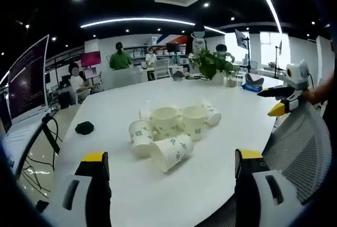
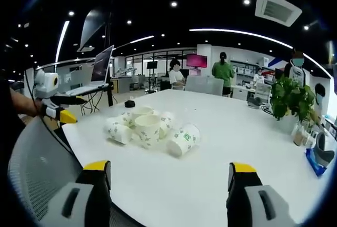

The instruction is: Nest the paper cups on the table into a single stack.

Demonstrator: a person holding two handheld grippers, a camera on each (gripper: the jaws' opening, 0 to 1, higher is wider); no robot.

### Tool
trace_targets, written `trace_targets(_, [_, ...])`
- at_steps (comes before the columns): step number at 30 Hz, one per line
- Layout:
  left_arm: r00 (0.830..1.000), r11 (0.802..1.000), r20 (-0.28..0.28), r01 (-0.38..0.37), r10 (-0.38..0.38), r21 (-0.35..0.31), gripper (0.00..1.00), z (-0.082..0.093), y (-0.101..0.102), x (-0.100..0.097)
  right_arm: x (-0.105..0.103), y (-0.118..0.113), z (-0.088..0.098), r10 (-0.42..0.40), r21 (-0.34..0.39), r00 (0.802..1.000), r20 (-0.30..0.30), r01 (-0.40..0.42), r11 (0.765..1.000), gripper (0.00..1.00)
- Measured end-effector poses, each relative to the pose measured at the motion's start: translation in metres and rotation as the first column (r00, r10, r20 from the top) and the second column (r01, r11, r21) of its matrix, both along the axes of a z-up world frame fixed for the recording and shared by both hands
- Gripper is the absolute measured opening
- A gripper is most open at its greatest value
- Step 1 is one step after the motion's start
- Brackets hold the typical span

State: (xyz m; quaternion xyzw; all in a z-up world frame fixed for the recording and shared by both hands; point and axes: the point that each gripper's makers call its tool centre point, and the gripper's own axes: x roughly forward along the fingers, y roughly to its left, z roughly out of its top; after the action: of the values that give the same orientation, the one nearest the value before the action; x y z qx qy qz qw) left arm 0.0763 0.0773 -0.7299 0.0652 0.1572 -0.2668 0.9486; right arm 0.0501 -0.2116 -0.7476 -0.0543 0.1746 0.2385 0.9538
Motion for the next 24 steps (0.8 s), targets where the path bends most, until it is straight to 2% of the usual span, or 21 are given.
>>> trace_targets(6, [1.0,1.0,0.002,0.012,-0.012,0.024,0.99,0.004,-0.003,0.001,-0.001,0.0,0.0,0.001,0.0,1.0,0.0,-0.001,1.0,0.93])
trace_targets(14, [1.0,0.999,0.018,0.021,-0.021,0.024,0.99,0.019,-0.011,0.007,-0.002,0.0,-0.001,0.004,0.002,1.0,-0.005,-0.004,1.0,0.92])
trace_targets(24, [1.0,1.0,0.024,0.003,-0.003,-0.004,0.98,0.037,-0.019,0.019,-0.003,0.001,-0.003,0.006,-0.005,1.0,-0.016,-0.006,1.0,0.91])
